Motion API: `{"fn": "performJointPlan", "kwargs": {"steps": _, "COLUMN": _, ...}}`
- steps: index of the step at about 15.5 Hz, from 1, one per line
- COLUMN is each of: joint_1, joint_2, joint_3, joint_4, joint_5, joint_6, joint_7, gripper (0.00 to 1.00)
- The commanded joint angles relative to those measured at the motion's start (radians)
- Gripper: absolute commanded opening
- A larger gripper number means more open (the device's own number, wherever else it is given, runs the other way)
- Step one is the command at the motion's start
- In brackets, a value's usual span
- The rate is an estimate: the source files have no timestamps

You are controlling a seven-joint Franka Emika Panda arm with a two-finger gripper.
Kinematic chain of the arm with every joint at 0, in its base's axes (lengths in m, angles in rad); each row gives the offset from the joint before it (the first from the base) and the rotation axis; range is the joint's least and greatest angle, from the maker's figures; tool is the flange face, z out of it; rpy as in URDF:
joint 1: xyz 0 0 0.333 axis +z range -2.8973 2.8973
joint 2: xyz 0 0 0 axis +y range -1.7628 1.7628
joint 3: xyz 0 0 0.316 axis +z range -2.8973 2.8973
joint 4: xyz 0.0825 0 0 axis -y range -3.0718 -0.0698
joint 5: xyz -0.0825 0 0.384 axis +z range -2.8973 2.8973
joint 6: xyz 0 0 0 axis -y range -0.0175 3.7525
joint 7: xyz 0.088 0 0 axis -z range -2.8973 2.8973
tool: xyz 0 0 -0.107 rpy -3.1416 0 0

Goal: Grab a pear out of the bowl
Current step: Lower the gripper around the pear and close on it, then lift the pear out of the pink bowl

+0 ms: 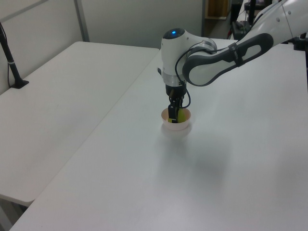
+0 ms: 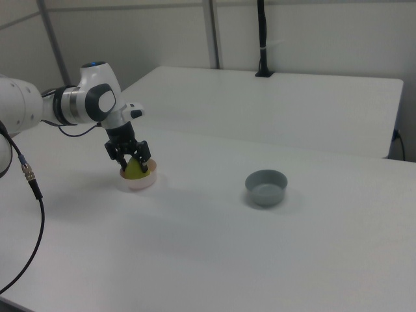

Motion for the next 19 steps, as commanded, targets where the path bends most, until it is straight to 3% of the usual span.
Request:
{"fn": "performJointPlan", "kwargs": {"steps": 1, "joint_1": 0.021, "joint_2": -0.007, "joint_3": -0.026, "joint_4": -0.008, "joint_5": -0.012, "joint_6": 0.005, "joint_7": -0.032, "gripper": 0.53}}
{"fn": "performJointPlan", "kwargs": {"steps": 7, "joint_1": 0.011, "joint_2": -0.136, "joint_3": -0.026, "joint_4": -0.017, "joint_5": 0.001, "joint_6": -0.029, "joint_7": -0.03, "gripper": 0.52}}
{"fn": "performJointPlan", "kwargs": {"steps": 10, "joint_1": -0.003, "joint_2": -0.222, "joint_3": -0.02, "joint_4": -0.069, "joint_5": -0.002, "joint_6": -0.043, "joint_7": -0.032, "gripper": 0.52}}
{"fn": "performJointPlan", "kwargs": {"steps": 15, "joint_1": -0.198, "joint_2": -0.303, "joint_3": 0.072, "joint_4": -0.102, "joint_5": -0.012, "joint_6": -0.111, "joint_7": -0.08, "gripper": 0.52}}
{"fn": "performJointPlan", "kwargs": {"steps": 19, "joint_1": -0.354, "joint_2": -0.317, "joint_3": 0.077, "joint_4": -0.105, "joint_5": -0.031, "joint_6": -0.155, "joint_7": -0.182, "gripper": 0.52}}
